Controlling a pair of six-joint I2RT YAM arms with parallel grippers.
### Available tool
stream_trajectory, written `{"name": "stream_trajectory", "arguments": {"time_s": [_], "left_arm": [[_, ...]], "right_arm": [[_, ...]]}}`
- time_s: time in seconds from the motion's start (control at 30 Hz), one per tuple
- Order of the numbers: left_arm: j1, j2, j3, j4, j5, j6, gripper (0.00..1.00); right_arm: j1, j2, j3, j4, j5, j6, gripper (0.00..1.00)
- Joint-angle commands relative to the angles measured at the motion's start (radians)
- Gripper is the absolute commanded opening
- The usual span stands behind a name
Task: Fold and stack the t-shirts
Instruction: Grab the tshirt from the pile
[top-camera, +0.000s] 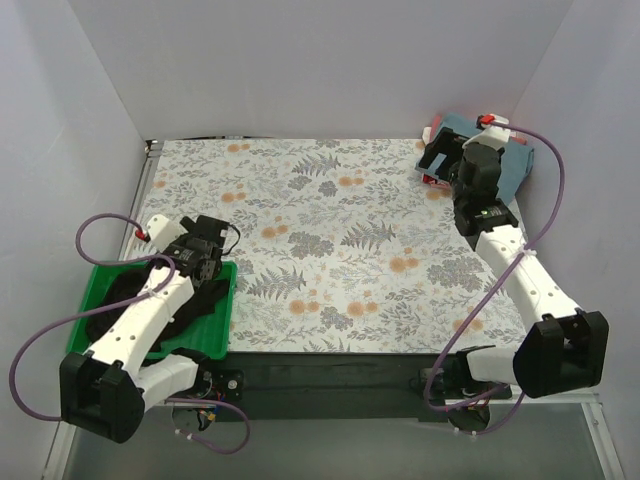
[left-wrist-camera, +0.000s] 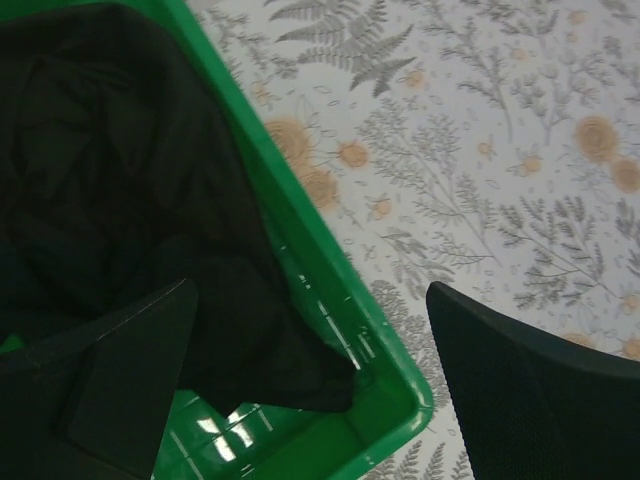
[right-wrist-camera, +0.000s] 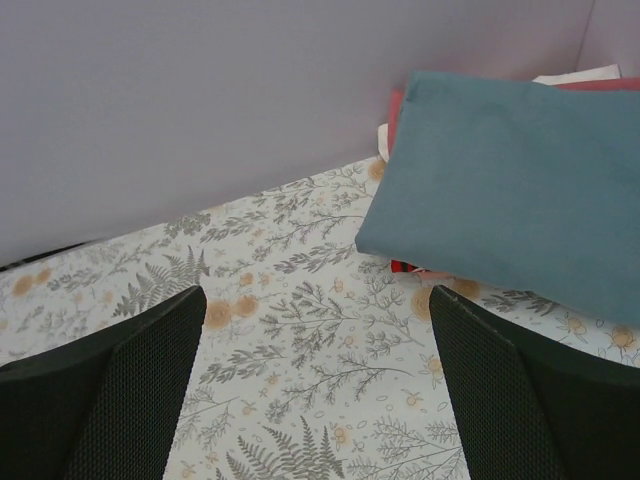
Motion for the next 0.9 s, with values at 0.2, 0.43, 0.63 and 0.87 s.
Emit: {"name": "stream_trajectory", "arguments": {"time_s": [0.2,0.43,0.63,0.87], "left_arm": [[-0.004,0.042,0.034,-0.401,0.031,-0.264,0.98],[-0.004,-0.049,-0.042,-0.279,0.158,-0.165,0.92],[-0.004,0.038,-0.075,-0.179,0.209,-0.173,0.91],[0.018,0.103,-0.114,-0.046,0.203,-0.113,0.90]], "right_arm": [[-0.105,0.089,0.083,0.020,-0.273,0.054,0.98],[-0.131,0.020,-0.003,0.020,-0.347,0.044,0.98],[-0.134,-0.021,-0.036,0.020,-0.393,0.031,0.98],[-0.139,-0.052,-0.065,0.020,-0.402,0.025,0.98]]}}
